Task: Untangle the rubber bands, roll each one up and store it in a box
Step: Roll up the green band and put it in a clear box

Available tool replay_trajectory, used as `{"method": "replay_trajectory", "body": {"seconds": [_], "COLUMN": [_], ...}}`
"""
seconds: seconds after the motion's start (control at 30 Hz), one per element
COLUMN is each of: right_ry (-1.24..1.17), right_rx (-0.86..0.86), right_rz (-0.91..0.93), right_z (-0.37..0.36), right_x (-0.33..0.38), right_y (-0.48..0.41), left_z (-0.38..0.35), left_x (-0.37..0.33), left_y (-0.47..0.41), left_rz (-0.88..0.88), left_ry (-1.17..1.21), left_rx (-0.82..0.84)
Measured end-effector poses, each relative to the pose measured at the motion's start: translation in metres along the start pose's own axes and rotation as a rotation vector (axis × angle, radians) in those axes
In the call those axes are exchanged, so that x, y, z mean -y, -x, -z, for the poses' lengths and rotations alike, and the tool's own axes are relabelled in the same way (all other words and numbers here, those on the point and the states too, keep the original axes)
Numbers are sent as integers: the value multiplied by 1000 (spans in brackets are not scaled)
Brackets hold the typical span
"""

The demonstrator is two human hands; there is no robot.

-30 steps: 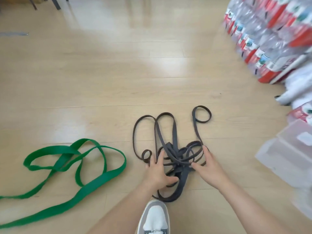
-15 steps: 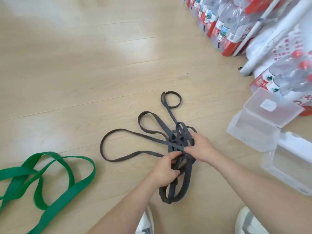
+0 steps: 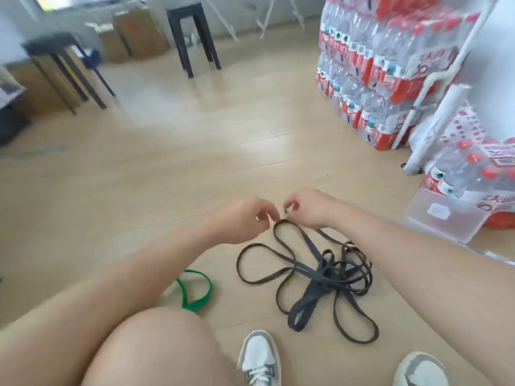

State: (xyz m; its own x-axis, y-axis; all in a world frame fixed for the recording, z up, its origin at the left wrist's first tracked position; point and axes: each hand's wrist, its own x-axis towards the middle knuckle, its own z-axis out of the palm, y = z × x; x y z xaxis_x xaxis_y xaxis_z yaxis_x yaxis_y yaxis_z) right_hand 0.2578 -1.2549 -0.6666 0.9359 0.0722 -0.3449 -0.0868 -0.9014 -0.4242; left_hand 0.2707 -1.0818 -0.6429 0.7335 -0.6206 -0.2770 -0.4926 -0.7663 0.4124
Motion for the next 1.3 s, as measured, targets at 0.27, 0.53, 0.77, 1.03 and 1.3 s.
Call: {"method": "replay_trajectory", "body": {"seconds": [0.27, 0.53, 0.77, 1.03, 1.3], "right_ry": [-25, -81, -64, 113, -66], "right_rx": [-54, 49, 214, 162, 243], "right_rz": [279, 358, 138, -293, -353], "right_z": [12, -141, -231, -223, -235], "right_x": [89, 95, 72, -18, -60], "right_y": [29, 37, 1, -62, -86], "left_z": [101, 70, -82, -207, -255], "left_x": [-40, 53, 200, 199, 179], "left_y": [109, 143, 133, 15, -26], "left_rz": [198, 399, 445, 148, 172], "left_ry": [-470, -378, -140, -113, -46], "left_rx": [-112, 2, 142, 149, 211]}}
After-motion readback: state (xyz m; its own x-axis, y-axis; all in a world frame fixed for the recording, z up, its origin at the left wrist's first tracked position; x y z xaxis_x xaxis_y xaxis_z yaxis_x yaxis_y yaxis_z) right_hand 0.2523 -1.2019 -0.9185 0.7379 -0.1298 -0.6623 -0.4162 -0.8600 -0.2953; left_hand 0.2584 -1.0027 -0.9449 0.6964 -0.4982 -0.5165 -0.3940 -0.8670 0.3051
